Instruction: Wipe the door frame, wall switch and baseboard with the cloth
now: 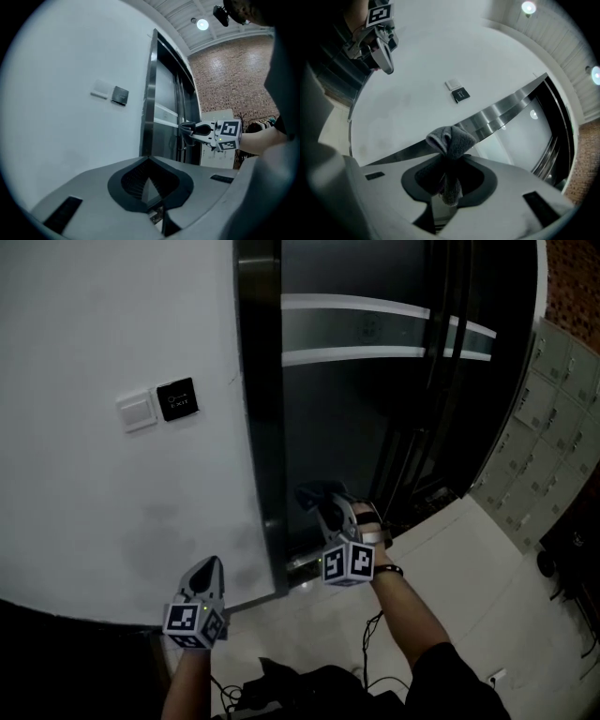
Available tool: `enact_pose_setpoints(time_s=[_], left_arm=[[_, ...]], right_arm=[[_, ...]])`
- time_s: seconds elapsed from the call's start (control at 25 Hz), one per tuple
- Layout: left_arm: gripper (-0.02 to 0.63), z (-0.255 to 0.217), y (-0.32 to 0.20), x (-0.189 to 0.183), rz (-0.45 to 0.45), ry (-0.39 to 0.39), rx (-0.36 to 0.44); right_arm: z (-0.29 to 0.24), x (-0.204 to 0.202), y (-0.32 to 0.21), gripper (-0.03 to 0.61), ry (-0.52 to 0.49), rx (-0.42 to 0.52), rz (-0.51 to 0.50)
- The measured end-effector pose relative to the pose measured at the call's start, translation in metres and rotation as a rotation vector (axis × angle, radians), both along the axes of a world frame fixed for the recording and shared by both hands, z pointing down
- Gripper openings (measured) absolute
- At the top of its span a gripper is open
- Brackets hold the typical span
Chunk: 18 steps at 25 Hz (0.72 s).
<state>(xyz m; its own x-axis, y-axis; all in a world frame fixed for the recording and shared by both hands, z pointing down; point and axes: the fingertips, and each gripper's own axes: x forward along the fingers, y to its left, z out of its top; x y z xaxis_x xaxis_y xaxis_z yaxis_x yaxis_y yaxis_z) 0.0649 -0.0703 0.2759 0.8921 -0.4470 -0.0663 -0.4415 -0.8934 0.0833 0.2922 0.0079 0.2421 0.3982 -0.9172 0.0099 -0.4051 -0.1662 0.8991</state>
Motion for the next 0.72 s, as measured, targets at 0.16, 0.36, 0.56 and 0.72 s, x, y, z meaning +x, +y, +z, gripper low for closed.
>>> enact_pose_setpoints(time_s=[0.16,0.36,0.56,0.72], left_arm=[[-0.008,-0.002,0.023,0.094,-0.042,0.029,0.013],[-0.008,-0.01,0.07,0.217,-0.019,0.086,0.016],[-0.008,-0.013,0.116,0.303,0.054,0.082,0.014],[-0.008,-0.004,0.123,0.348,0.088,0.04,0.015]], right_arm=[[-0.005,0.068,0.043,0.084,-0.014,0.033,-0.018],[-0.009,0.15,0.121,0.084,-0.009,0.031,-0.025],[-0.006,0.228,0.185,0.084,-0.035,0.025,0.02],[0.004,0.267,0.191,0.084,-0.068,0.027,0.04]])
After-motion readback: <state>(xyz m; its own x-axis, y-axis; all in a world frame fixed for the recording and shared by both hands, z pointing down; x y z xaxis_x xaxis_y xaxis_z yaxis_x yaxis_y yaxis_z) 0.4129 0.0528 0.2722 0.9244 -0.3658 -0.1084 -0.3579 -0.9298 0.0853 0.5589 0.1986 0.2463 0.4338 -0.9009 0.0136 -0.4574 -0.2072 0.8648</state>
